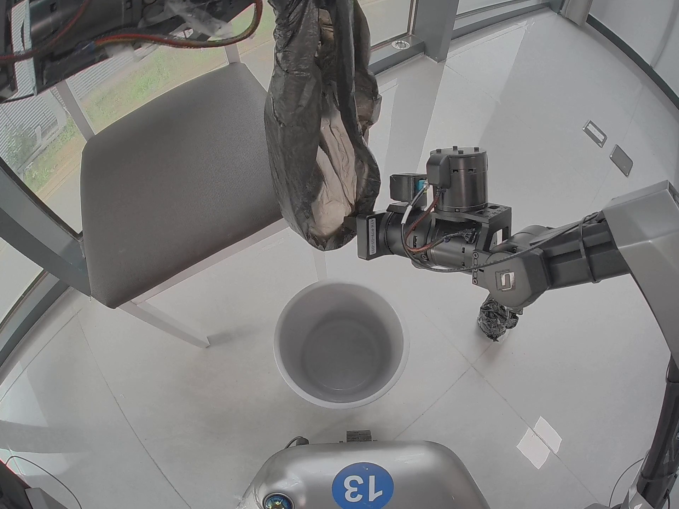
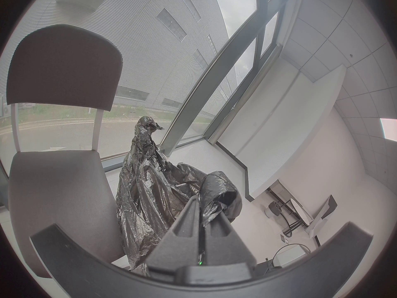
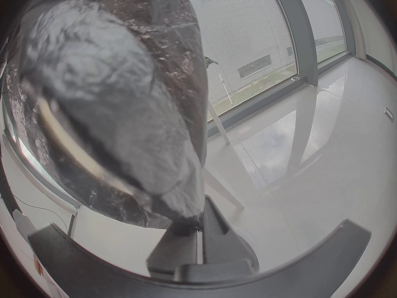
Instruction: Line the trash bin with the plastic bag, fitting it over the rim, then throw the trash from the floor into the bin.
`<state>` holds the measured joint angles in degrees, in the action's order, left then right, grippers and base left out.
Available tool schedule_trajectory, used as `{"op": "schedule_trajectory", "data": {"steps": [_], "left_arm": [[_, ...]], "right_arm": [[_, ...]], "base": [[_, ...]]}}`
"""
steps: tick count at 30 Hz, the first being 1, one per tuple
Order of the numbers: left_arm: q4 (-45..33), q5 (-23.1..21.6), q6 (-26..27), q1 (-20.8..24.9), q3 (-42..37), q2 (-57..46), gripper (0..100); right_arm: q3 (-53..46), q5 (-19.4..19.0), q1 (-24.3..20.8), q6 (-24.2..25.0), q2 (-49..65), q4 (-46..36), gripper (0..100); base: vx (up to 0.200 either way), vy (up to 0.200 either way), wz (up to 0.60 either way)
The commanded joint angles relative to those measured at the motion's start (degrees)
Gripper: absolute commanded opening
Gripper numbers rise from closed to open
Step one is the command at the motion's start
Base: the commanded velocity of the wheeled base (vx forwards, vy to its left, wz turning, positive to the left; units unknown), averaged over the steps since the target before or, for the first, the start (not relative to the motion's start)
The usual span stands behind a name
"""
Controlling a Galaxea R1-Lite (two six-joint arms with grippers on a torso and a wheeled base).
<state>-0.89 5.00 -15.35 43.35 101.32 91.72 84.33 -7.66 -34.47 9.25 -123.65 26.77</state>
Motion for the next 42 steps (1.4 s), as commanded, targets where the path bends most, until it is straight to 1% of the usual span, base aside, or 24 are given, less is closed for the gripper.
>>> {"op": "schedule_trajectory", "data": {"steps": [1, 2, 3, 6, 11, 12, 13, 15, 19, 20, 22, 25, 29, 31, 32, 33, 37, 42], "left_arm": [[-0.1, 0.3, 0.0, 0.0, -2.4, -0.4, 0], [-0.1, 0.3, 0.0, 0.0, -2.4, -0.4, 0], [-0.2, 0.4, -0.1, 0.3, -4.0, -1.1, 0], [-0.6, 0.4, -0.9, 0.5, -6.1, -1.7, 0], [-2.1, 0.4, -3.3, 2.1, -6.7, -1.5, 0], [-2.1, 0.4, -3.3, 2.1, -6.7, -1.5, 0], [-2.7, 0.5, -4.0, 3.6, -6.7, -1.2, 0], [-3.2, 0.5, -4.4, 5.2, -6.7, -0.8, 0], [-5.4, 3.2, -7.6, 8.2, -6.8, 1.0, 0], [-5.5, 3.3, -7.8, 8.3, -6.8, 1.0, 0], [-8.3, 4.6, -11.3, 9.2, -7.5, 1.5, 0], [-11.4, 5.2, -14.5, 9.3, -10.5, 0.7, 0], [-15.3, 5.2, -19.2, 9.9, -17.4, -2.3, 0], [-17.0, 5.2, -20.2, 9.8, -20.5, -3.4, 0], [-17.0, 5.2, -20.2, 9.8, -20.5, -3.4, 0], [-18.0, 5.2, -20.8, 9.5, -22.8, -4.3, 0], [-20.1, 5.2, -22.6, 8.3, -27.2, -5.7, 0], [-22.4, 5.2, -25.7, 8.8, -29.9, -7.3, 0]], "right_arm": [[-6.2, 0.4, 0.3, -0.4, 7.6, -1.0, 0], [-6.2, 0.4, 0.3, -0.4, 7.6, -1.0, 0], [-9.6, 0.4, 0.5, -0.8, 12.2, -2.6, 0], [-14.4, 0.4, 1.3, -1.9, 19.7, -5.7, 0], [-21.3, 0.4, 3.4, -3.5, 30.9, -10.7, 0], [-21.3, 0.4, 3.4, -3.5, 30.9, -10.7, 0], [-24.3, 0.3, 4.1, -3.5, 35.2, -12.5, 0], [-26.8, 0.3, 4.5, -3.5, 38.3, -13.5, 0], [-32.8, -0.3, 5.3, -3.6, 44.6, -15.3, 0], [-33.0, -0.3, 5.3, -3.6, 44.8, -15.3, 0], [-35.8, -0.5, 5.1, -3.6, 47.0, -16.3, 0], [-37.0, -0.6, 4.4, -3.6, 47.5, -18.1, 0], [-36.9, -1.5, 2.7, -3.6, 46.9, -20.4, 0], [-36.8, -1.7, 2.0, -3.6, 45.7, -20.7, 0], [-36.8, -1.7, 2.0, -3.6, 45.7, -20.7, 0], [-36.8, -1.7, 0.9, -3.6, 44.4, -20.8, 0], [-36.6, -1.8, -1.3, -3.6, 41.0, -20.9, 0], [-36.9, -1.8, -5.3, -3.6, 35.9, -21.1, 0]], "base": [[0.000, 0.000, 0.00], [0.000, 0.000, 0.00], [0.000, 0.000, 0.00], [0.000, 0.000, 0.00], [0.000, 0.000, 0.00], [0.000, 0.000, 0.00], [0.000, 0.000, 0.00], [0.000, 0.000, 0.00], [0.000, 0.000, 0.00], [0.000, 0.000, 0.00], [0.000, 0.000, 0.00], [0.000, 0.000, 0.00], [0.000, 0.000, 0.00], [0.000, 0.000, 0.00], [0.000, 0.000, 0.00], [0.000, 0.000, 0.00], [0.000, 0.000, 0.00], [0.000, 0.000, 0.00]]}}
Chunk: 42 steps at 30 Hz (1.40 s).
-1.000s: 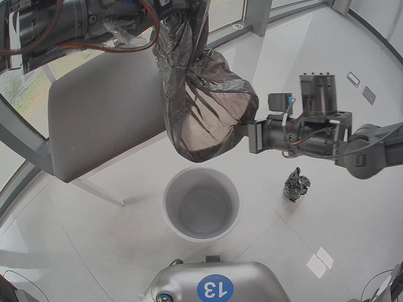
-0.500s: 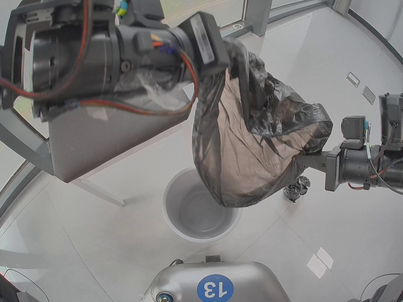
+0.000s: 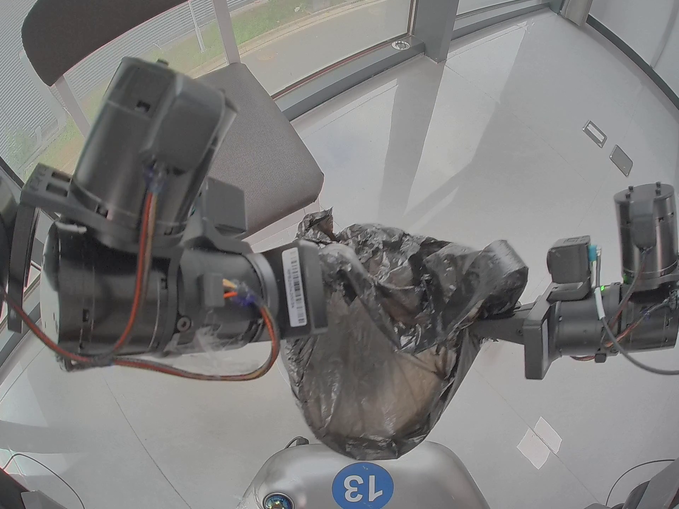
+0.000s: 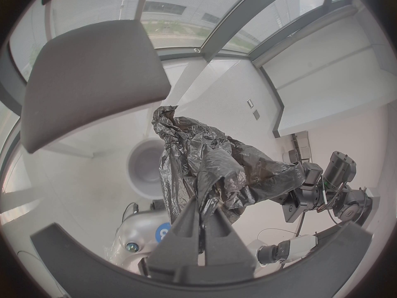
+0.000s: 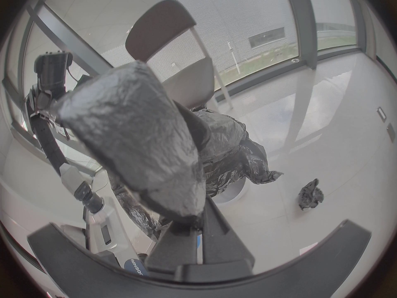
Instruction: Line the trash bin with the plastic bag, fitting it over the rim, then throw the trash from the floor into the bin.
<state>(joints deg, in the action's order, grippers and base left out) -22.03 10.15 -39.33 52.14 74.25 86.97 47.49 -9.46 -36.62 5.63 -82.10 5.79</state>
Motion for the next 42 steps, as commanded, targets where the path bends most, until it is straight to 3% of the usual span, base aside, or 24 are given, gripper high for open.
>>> {"op": "schedule_trajectory", "data": {"steps": [1, 9, 19, 25, 34, 42], "left_arm": [[-1.8, 0.0, -2.3, 0.1, -3.1, -2.7, 0], [-4.3, -0.7, -6.2, 0.1, -5.5, -1.6, 0], [-0.5, -4.7, -7.6, -1.9, -9.5, 4.4, 0], [2.5, -4.9, -7.4, -4.3, -9.0, 9.8, 0], [9.9, -6.8, -6.6, -10.4, -7.8, 17.4, 0], [11.0, -6.6, -2.9, -20.6, -5.4, 17.4, 0]], "right_arm": [[0.2, 0.0, -3.8, 0.0, -6.8, 0.0, 0], [-0.5, -1.9, -5.2, -1.4, -13.1, -0.3, 0], [-1.4, -3.5, -2.0, -2.3, -19.4, 1.0, 0], [-1.7, -5.2, 0.3, -2.3, -23.4, 3.8, 0], [-0.2, -5.6, 2.4, -2.0, -30.3, 11.0, 0], [6.9, -5.6, 3.0, -1.1, -33.6, 11.2, 0]], "base": [[0.000, 0.000, 0.00], [0.000, 0.000, 0.00], [0.000, 0.000, 0.00], [0.000, 0.000, 0.00], [0.000, 0.000, 0.00], [0.000, 0.000, 0.00]]}}
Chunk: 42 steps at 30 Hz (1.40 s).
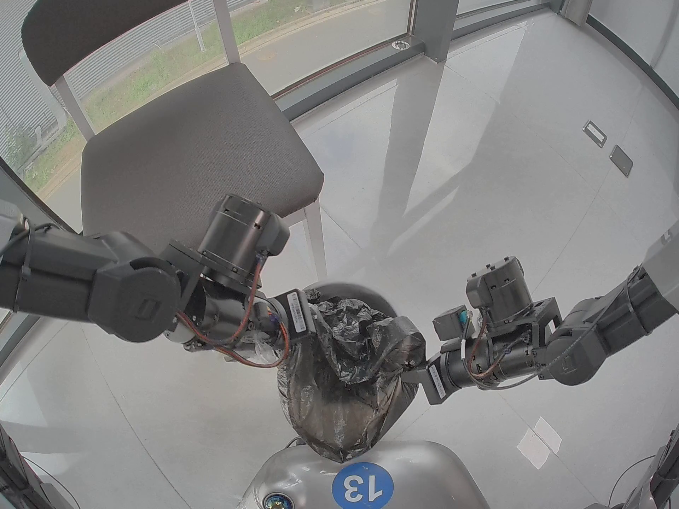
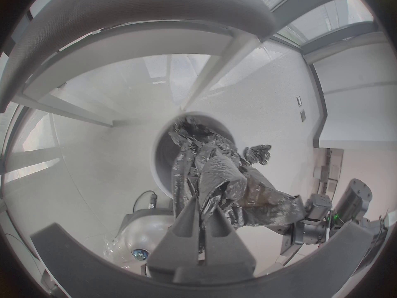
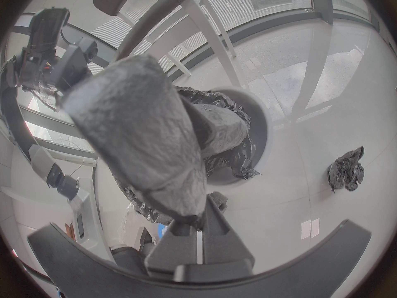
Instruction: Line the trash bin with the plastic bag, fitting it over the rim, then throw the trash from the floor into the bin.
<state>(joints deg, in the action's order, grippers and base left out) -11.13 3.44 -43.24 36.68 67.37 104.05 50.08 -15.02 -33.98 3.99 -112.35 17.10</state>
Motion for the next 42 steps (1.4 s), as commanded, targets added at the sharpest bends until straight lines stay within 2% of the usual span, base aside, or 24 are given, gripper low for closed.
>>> {"op": "schedule_trajectory", "data": {"steps": [1, 5, 9, 12, 18, 24, 36, 42], "left_arm": [[0.1, 0.2, 1.2, -6.4, 1.4, -0.2, 0], [0.1, 0.3, 2.8, -9.0, 0.7, -0.2, 0], [0.4, -0.2, 2.4, -8.5, 0.4, 0.1, 0], [1.2, 0.0, 2.4, -7.1, -0.3, 1.5, 0], [8.1, 0.0, 3.0, -7.9, -0.3, 3.4, 0], [8.6, 0.6, 6.2, -9.0, -0.8, 5.3, 0], [9.1, 0.8, 8.1, -8.8, -4.5, 5.4, 0], [12.3, 0.8, 8.3, -9.3, -4.8, 7.0, 0]], "right_arm": [[5.5, 0.0, 0.3, 0.8, -4.5, -0.1, 0], [8.5, 0.0, 0.6, 0.7, -7.7, -0.2, 0], [7.8, 0.0, 2.1, -0.4, -8.0, -0.8, 0], [6.8, 0.0, 5.2, -2.0, -8.1, -1.7, 0], [7.6, 0.0, 9.2, -2.3, -8.7, -1.7, 0], [7.7, 0.0, 9.4, -2.6, -9.8, -1.5, 0], [7.6, 0.0, 7.8, -4.4, -10.6, -1.5, 0], [7.8, 0.1, 7.6, -4.6, -11.9, -1.4, 0]], "base": [[0.000, 0.000, 0.00], [0.000, 0.000, 0.00], [0.000, 0.000, 0.00], [0.000, 0.000, 0.00], [0.000, 0.000, 0.00], [0.000, 0.000, 0.00], [0.000, 0.000, 0.00], [0.000, 0.000, 0.00]]}}
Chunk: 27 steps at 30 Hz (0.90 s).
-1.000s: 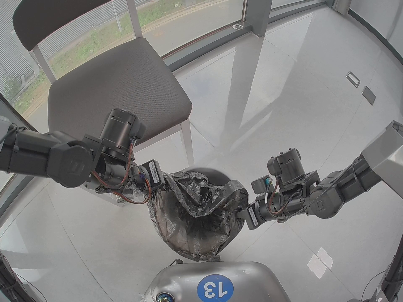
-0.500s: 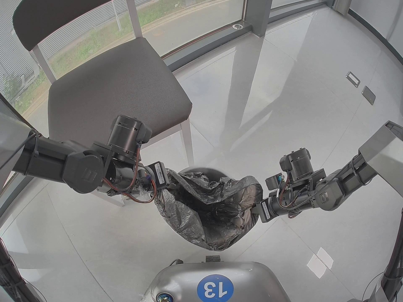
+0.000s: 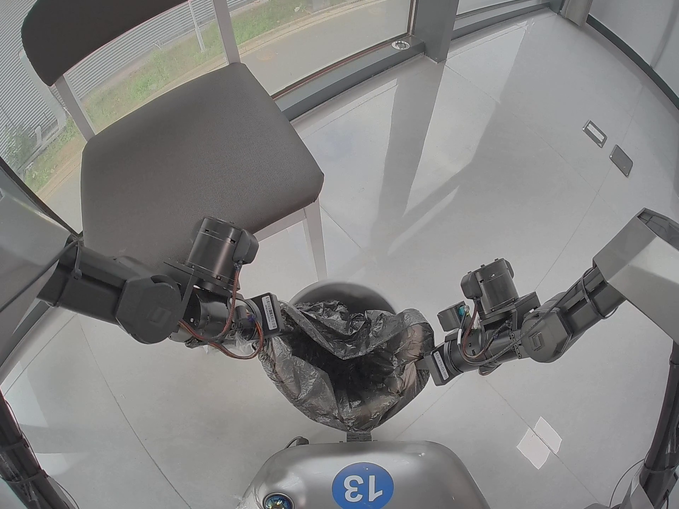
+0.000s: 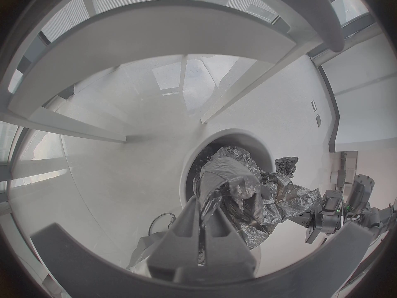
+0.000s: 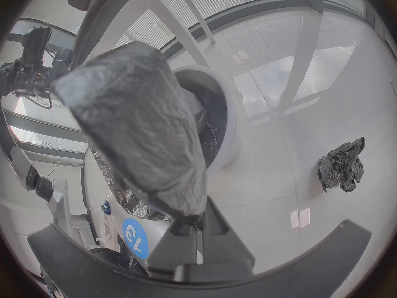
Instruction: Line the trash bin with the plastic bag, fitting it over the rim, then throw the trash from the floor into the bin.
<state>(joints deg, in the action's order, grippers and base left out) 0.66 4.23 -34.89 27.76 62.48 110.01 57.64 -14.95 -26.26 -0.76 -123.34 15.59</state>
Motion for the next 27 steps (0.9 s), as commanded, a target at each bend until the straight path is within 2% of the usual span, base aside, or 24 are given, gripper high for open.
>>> {"op": "schedule_trajectory", "data": {"steps": [1, 9, 14, 21, 27], "left_arm": [[0.7, 0.1, 0.1, -1.0, 0.5, 1.2, 0], [3.6, 0.3, 1.3, -4.4, 1.0, 3.1, 0], [8.0, 1.3, 2.2, -4.8, 1.0, 5.0, 0], [8.7, 1.6, 2.2, -5.2, 1.6, 6.9, 0], [12.3, 2.4, 1.6, -5.9, 4.9, 8.5, 0]], "right_arm": [[0.5, 0.0, 0.1, 0.2, -0.9, 0.2, 0], [1.7, 0.4, 1.7, 0.1, -2.0, 0.4, 0], [4.7, 0.4, 3.1, -1.1, -5.3, 0.3, 0], [8.3, 0.4, 3.3, -1.1, -7.6, -0.1, 0], [13.5, 0.5, 3.4, 1.3, -9.5, -0.2, 0]], "base": [[0.000, 0.000, 0.00], [0.000, 0.000, 0.00], [0.000, 0.000, 0.00], [0.000, 0.000, 0.00], [0.000, 0.000, 0.00]]}}
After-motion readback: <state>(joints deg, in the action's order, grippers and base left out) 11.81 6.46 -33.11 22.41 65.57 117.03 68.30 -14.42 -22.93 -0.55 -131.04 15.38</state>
